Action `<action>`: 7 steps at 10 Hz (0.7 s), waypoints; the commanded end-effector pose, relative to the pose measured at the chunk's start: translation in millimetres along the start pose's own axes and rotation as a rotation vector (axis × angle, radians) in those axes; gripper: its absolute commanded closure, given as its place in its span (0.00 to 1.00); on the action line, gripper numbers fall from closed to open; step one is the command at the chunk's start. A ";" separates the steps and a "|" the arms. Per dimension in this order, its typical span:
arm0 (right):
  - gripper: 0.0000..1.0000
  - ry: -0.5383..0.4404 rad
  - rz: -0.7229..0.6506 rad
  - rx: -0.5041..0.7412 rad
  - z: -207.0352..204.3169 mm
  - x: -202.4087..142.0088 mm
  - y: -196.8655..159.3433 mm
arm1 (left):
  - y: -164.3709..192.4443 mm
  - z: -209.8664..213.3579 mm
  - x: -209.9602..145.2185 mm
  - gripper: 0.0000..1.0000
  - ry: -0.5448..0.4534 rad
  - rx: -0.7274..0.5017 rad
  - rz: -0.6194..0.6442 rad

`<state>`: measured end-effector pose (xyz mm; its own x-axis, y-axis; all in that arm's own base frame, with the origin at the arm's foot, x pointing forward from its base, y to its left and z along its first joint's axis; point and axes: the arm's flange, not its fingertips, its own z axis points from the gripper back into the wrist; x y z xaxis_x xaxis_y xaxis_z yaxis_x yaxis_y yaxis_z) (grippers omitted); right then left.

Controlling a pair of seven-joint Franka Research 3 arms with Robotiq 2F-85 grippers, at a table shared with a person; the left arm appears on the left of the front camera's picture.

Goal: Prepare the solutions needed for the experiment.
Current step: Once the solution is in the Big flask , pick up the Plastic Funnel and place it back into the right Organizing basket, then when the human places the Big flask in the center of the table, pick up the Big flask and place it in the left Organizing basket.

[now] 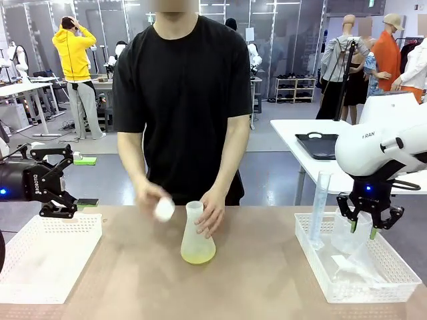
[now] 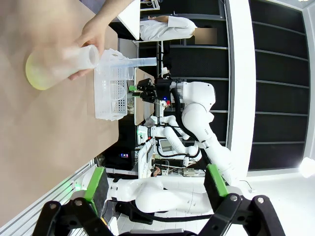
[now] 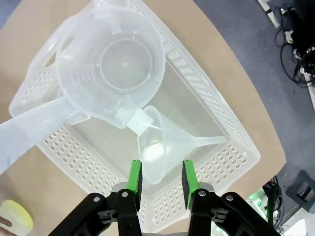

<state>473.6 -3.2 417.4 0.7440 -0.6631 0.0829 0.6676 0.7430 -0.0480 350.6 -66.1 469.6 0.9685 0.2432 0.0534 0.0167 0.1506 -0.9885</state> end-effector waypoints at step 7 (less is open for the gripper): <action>0.57 0.000 0.000 0.000 0.0 0.0 0.0 | -3.1 -1.5 -0.5 0.00 -0.002 -0.019 0.009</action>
<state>472.2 -4.0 418.6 0.7417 -0.6657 0.0824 0.6700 0.7409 -0.0455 350.6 -66.1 469.6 0.9685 0.2432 0.0534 0.0167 0.1506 -0.9885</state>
